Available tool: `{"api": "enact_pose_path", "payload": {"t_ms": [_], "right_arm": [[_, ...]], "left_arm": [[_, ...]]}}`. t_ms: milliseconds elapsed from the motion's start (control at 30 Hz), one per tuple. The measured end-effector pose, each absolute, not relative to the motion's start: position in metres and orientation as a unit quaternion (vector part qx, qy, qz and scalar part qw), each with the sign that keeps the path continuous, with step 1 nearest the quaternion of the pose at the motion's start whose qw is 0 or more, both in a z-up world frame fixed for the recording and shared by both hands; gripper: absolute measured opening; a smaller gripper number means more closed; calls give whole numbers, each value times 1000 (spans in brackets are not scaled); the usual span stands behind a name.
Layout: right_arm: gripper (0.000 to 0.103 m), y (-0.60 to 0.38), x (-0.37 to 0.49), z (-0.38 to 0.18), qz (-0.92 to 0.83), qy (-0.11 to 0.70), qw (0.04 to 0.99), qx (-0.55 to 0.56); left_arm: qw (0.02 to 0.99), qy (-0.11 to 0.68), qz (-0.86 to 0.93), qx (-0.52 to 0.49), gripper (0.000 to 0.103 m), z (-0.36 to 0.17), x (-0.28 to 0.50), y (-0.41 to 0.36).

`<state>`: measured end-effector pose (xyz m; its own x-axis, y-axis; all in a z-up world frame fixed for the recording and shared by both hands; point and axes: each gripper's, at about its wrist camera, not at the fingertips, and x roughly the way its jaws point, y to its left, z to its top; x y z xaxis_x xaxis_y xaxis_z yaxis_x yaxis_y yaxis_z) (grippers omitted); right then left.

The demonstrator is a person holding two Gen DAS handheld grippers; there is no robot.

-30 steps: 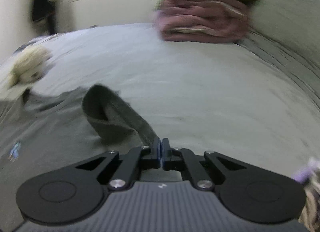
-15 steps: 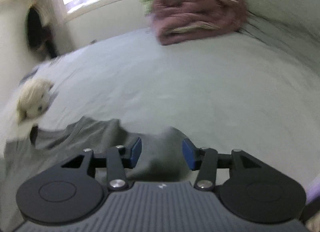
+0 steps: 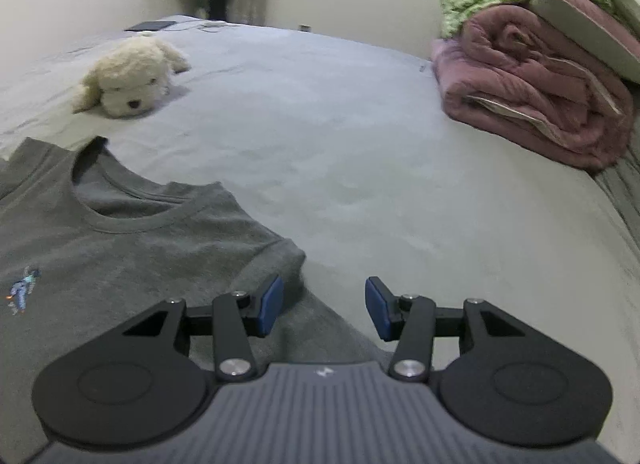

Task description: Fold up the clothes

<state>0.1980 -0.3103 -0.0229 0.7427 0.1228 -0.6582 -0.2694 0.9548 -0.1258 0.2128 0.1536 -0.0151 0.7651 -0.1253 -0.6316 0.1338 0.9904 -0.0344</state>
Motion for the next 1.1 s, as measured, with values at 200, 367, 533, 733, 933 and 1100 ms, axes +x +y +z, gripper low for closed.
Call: {"api": "enact_pose_path", "payload": {"t_ms": [200,367,533,733,933,1100], "right_arm": [[50,-301,221,-22,126,344,925,-96],[50,-281,242,-27,168,355,908,-142],[23,-274,247,-34,156,345,908,-178],[6,-267,247,-40,133,322,911,-219],[4,-260,249,-45,108,296,913,-259],[4,-248,262,-47,57,276,916,-284]], "left_arm": [[929,328,-153,71,83,-21,248,77],[912,365,-171,77,76,-47,277,52],[896,402,-168,88,20,-66,286,46],[905,393,-139,89,5,-57,284,49],[929,349,-87,85,5,-38,286,49],[939,323,-51,108,5,-40,299,43]]}}
